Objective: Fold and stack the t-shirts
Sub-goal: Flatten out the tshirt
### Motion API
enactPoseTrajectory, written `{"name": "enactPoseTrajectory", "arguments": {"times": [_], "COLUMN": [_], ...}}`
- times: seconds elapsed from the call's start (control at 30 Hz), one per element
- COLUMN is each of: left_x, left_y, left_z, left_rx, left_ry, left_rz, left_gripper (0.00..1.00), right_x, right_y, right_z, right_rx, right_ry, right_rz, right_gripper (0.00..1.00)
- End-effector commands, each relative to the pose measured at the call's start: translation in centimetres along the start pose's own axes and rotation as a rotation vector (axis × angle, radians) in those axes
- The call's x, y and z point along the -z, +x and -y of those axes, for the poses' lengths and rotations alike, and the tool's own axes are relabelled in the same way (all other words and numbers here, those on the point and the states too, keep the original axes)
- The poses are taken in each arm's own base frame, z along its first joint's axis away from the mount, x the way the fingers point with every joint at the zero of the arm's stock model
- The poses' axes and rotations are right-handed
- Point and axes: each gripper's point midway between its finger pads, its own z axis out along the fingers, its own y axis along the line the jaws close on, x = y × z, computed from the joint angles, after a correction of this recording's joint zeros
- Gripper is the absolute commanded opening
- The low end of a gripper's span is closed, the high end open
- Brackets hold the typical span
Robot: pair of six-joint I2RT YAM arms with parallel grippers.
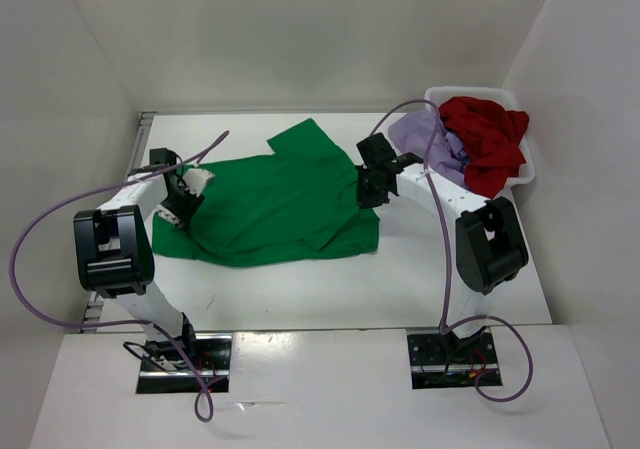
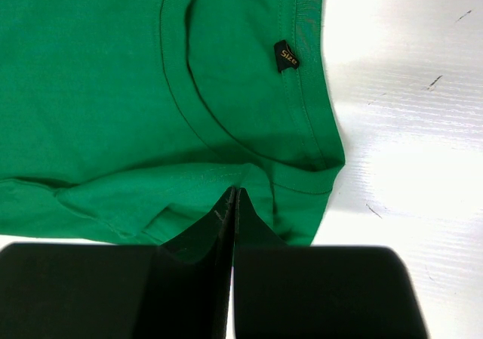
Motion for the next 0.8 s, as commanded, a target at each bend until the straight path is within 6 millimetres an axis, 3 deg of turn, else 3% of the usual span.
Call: {"name": "enactPoseTrajectory", "arguments": {"times": [0.0, 0.33, 0.57, 0.67, 0.77], "left_x": [-0.2, -2.5, -1.1, -0.3, 0.5], "left_y": [-1.0, 0.5, -0.7, -1.0, -1.2], "left_z": [0.5, 1.8, 1.5, 1.1, 0.7], "left_rx": [0.011, 0.009, 0.027, 0.024, 0.022], "left_ry": [0.06, 0.134, 0.131, 0.105, 0.081], "left_rz": [0.035, -0.041, -0.002, 0.017, 0.031], "left_gripper": [0.46, 0.45, 0.26, 0.13, 0.17], "right_x": [1.2, 1.0, 1.0, 0.7, 0.7], "right_y": [-1.9, -1.8, -1.8, -1.6, -1.6], "right_z": [-0.5, -0.5, -0.5, -0.4, -0.6], "right_rx": [0.002, 0.003, 0.003, 0.003, 0.003], "right_ry": [-0.025, -0.021, -0.021, -0.017, -0.025], "right_rz": [0.06, 0.052, 0.052, 0.044, 0.04], "right_gripper": [0.0, 0.0, 0.0, 0.0, 0.0]}}
